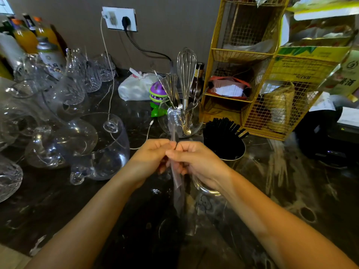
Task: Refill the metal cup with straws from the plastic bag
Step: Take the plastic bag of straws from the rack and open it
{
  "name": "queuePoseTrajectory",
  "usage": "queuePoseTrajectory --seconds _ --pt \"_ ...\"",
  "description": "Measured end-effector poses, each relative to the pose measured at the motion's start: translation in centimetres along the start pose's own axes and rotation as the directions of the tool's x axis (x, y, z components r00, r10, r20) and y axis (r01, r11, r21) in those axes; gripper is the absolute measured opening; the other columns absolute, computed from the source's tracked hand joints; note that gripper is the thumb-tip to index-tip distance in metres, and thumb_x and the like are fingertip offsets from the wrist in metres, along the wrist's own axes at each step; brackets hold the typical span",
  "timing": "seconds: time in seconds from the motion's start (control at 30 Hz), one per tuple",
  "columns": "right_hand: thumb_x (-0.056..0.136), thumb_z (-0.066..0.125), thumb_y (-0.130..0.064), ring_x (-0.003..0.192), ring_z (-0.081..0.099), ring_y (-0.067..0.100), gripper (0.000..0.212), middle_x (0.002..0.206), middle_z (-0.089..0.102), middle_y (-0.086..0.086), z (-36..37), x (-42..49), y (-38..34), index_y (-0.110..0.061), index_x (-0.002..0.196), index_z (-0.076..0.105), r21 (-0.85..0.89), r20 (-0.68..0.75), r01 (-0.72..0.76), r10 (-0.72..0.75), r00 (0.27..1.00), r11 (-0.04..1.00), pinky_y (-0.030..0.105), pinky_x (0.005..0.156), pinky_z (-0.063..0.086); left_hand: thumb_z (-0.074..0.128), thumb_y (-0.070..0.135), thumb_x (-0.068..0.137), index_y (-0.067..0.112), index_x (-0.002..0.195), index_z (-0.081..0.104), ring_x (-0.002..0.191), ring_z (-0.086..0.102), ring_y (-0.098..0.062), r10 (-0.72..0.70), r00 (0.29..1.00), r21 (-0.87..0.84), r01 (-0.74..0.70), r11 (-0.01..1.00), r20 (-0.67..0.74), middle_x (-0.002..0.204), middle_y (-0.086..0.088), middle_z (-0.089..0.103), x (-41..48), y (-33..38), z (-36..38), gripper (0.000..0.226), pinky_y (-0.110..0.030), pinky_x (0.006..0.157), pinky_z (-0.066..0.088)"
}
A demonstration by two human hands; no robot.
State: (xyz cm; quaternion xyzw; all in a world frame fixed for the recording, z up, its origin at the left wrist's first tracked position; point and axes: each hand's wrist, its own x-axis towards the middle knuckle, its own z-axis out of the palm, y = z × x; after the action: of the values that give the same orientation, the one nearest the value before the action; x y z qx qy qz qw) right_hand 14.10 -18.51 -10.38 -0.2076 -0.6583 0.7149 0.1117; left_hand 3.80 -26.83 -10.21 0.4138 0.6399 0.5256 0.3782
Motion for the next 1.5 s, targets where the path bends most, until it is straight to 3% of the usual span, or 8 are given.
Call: queuePoseTrajectory --seconds 0.2,0.4,0.53,0.7,0.9,1.13,1.33,1.5 --pt "0.087 0.052 -0.012 0.039 0.045 0.002 0.027 0.043 0.052 -0.005 -0.1 0.1 -0.6 -0.010 0.060 0.052 0.281 -0.006 0.049 -0.050 0.999 0.959 0.009 0.040 0.037 0.039 0.019 0.091 0.016 0.050 0.043 0.040 0.023 -0.011 0.001 0.995 -0.194 -0.020 0.981 -0.101 0.043 -0.002 0.029 0.0 1.0 0.8 0.041 -0.017 0.037 0.017" --pt "0.074 0.065 -0.017 0.059 0.052 0.025 0.022 0.061 0.052 0.017 0.7 0.7 -0.5 -0.013 0.054 0.056 0.420 -0.035 0.095 -0.089 0.995 0.902 0.028 0.062 0.040 0.037 0.010 0.089 0.011 0.051 0.041 0.029 0.024 -0.004 0.020 0.995 -0.358 -0.053 0.932 -0.096 0.029 0.006 0.034 0.4 1.4 1.3 0.039 -0.015 0.034 0.017" --pt "0.083 0.051 -0.007 0.048 0.060 0.015 0.020 0.053 0.063 0.008 0.4 0.3 -0.8 -0.007 0.063 0.052 0.572 -0.067 0.101 -0.076 0.995 0.814 0.018 0.046 0.048 0.036 0.010 0.090 0.011 0.049 0.041 0.025 0.025 -0.005 0.060 0.992 -0.423 -0.103 0.900 -0.115 0.027 0.005 0.035 0.4 1.5 1.3 0.041 -0.017 0.035 0.021" --pt "0.082 0.056 -0.004 0.042 0.045 0.002 0.038 0.038 0.047 -0.009 -0.1 0.1 -0.8 -0.016 0.047 0.047 0.094 -0.278 0.182 -0.150 0.949 0.979 0.012 0.046 0.039 0.042 0.005 0.086 0.017 0.037 0.044 0.026 0.027 -0.008 0.036 0.983 -0.125 -0.059 0.990 -0.181 0.026 0.003 0.036 0.4 1.4 0.3 0.051 -0.019 0.034 0.020" --pt "0.077 0.052 0.007 0.039 0.037 0.003 0.034 0.048 0.042 0.004 -2.5 -0.4 -2.3 -0.009 0.049 0.042 -0.235 -0.399 0.152 -0.238 0.886 0.960 0.004 0.038 0.032 0.046 -0.009 0.076 0.012 0.028 0.049 0.026 0.041 -0.005 0.127 0.928 0.090 -0.102 0.991 -0.349 0.027 0.000 0.052 0.7 1.2 -1.7 0.053 -0.011 0.034 0.034" --pt "0.071 0.059 0.007 0.043 0.033 0.009 0.039 0.047 0.036 0.001 -4.9 -0.7 -3.5 -0.012 0.046 0.036 -0.390 -0.460 0.105 -0.292 0.838 0.915 0.005 0.034 0.028 0.046 -0.014 0.072 0.013 0.050 0.037 0.027 0.041 -0.003 0.171 0.858 0.118 -0.129 0.985 -0.484 0.026 -0.001 0.047 0.7 2.8 -2.9 0.036 -0.009 0.031 0.029" --pt "0.071 0.058 0.008 0.045 0.031 0.010 0.040 0.049 0.033 0.001 -5.0 -0.6 -3.5 -0.014 0.048 0.034 -0.384 -0.449 0.071 -0.253 0.857 0.921 0.015 0.039 0.029 0.045 -0.010 0.078 0.015 0.060 0.058 0.029 0.038 -0.003 0.184 0.876 0.138 -0.136 0.981 -0.445 0.028 0.003 0.049 0.8 3.6 -2.8 0.033 -0.008 0.033 0.026" --pt "0.081 0.052 -0.001 0.047 0.043 0.012 0.023 0.060 0.046 0.004 -3.9 -1.1 -4.2 -0.019 0.071 0.041 -0.387 -0.320 0.003 -0.137 0.937 0.922 0.023 0.042 0.035 0.050 -0.001 0.081 0.016 0.062 0.063 0.031 0.039 -0.003 0.262 0.870 0.230 -0.177 0.957 -0.418 0.031 0.009 0.051 1.5 4.5 -2.9 0.029 -0.007 0.034 0.027"
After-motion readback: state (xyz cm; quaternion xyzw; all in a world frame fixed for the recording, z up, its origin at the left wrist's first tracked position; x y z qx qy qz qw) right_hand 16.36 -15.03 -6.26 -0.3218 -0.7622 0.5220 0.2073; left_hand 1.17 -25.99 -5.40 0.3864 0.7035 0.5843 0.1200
